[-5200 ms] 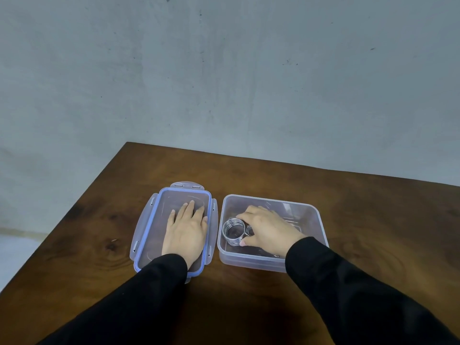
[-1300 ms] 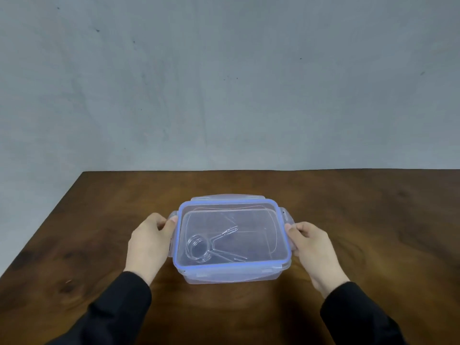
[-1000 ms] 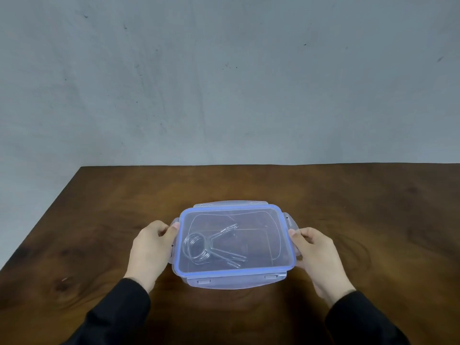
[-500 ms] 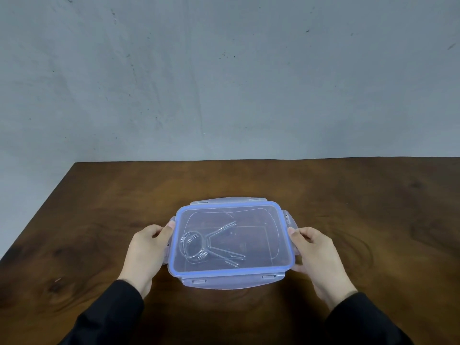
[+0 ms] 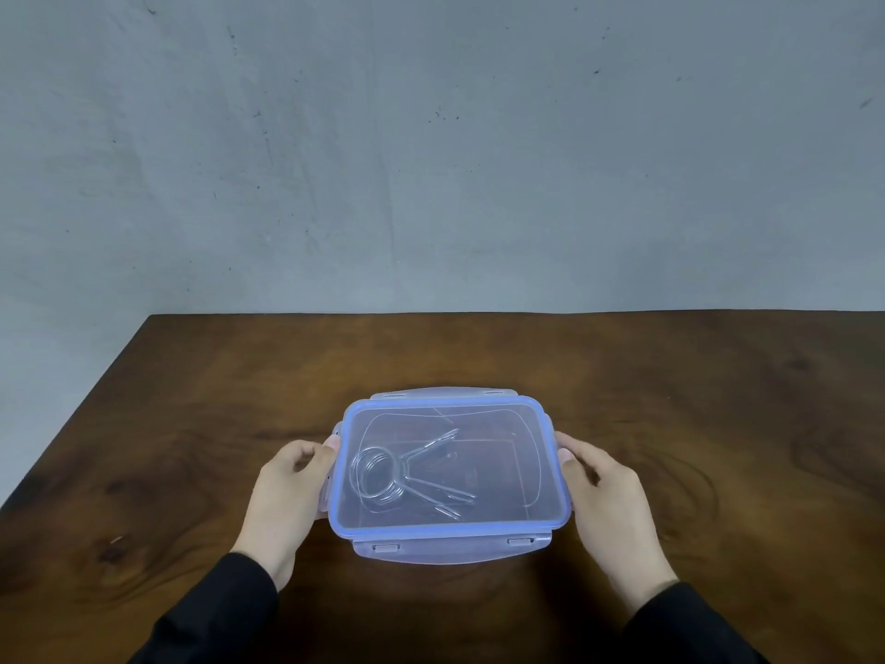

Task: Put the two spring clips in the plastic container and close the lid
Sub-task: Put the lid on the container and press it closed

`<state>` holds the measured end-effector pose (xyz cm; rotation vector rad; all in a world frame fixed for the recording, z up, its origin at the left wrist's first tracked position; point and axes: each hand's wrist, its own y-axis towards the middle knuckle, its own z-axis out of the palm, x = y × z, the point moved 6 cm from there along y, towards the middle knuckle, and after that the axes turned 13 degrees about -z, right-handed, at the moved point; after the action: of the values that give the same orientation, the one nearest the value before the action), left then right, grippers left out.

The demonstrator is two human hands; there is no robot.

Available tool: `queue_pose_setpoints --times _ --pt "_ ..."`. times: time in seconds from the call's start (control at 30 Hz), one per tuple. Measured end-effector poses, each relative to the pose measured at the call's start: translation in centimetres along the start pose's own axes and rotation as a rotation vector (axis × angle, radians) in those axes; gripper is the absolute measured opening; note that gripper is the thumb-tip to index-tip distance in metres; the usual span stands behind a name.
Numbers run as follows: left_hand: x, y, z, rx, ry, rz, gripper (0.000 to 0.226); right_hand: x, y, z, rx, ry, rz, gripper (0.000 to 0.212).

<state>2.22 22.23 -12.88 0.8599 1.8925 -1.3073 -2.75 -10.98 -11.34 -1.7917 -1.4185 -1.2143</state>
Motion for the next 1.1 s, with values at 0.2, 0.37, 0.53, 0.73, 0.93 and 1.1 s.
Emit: queue_pose_setpoints --times 0.2,0.37,0.53,0.73,0.93,1.1 --pt "-1.2 -2.7 0.1 -0.092 0.258 0.29 0.052 -0.7 -0.6 0.8 0.068 -0.122 -0.051 0.051" --pt "0.5 -4.2 1.8 0.059 0.289 0.212 0.066 -0.7 -1.1 1.9 0.121 -0.069 -0.002 0.052" --pt "0.5 -4.6 2.1 0.106 -0.006 0.082 0.062 -0.3 -1.2 2.3 0.094 0.052 0.021 0.034" --pt "1.4 -4.4 2.4 0.132 -0.179 0.023 0.059 -0.4 -1.4 2.6 0.07 0.077 0.039 0.038" --pt "1.5 -4.3 2.5 0.126 -0.242 -0.004 0.049 -0.4 -1.3 2.7 0.044 0.096 0.07 0.035" --pt "1.4 -4.4 2.5 0.132 -0.184 0.01 0.048 -0.5 -1.5 2.7 0.026 0.103 0.078 0.037"
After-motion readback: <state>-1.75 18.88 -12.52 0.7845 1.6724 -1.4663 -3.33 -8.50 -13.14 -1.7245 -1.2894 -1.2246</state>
